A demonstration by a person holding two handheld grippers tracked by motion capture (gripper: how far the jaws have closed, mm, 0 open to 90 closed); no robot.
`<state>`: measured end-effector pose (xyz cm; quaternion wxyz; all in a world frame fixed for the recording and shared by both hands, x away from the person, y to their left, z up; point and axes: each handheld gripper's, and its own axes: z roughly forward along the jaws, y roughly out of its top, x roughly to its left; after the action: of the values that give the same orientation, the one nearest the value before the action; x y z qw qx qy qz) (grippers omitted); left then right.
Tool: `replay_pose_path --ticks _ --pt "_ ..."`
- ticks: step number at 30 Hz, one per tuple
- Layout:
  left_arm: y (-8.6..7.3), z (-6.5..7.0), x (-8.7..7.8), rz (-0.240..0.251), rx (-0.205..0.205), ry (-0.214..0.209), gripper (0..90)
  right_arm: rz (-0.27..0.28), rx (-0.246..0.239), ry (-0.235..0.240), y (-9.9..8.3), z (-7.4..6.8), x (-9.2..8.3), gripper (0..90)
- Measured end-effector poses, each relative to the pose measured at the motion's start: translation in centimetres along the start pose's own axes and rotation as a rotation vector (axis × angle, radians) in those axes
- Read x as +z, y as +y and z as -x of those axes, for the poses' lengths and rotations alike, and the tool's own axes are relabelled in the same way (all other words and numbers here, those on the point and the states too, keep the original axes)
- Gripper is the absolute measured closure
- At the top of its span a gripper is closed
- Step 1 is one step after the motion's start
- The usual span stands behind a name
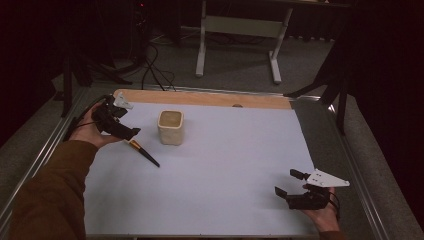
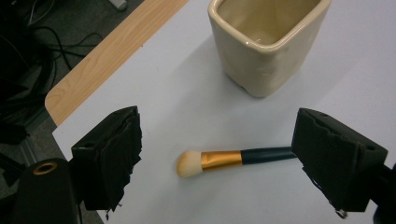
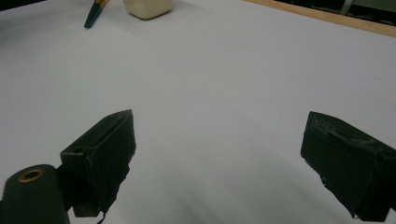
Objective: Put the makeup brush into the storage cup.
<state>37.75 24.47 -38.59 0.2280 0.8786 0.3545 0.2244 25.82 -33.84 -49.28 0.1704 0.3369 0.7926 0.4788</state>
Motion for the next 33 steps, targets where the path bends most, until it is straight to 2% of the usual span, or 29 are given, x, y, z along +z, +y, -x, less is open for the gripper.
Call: replay_pose_path --ticks 7,24,33 --pt "0.7 -0.1 0.2 -0.022 0.025 0.004 16.2 0.002 0.002 0.001 0.0 0.0 0.0 9.7" --pt "1.4 -0.4 0.7 -0.065 0.034 0.001 17.0 0.006 0.005 -0.001 0.0 0.1 -0.1 9.7" --pt "2.3 -0.4 1.0 -0.101 0.064 -0.003 17.1 0.006 0.003 0.002 0.0 0.1 -0.1 9.7"
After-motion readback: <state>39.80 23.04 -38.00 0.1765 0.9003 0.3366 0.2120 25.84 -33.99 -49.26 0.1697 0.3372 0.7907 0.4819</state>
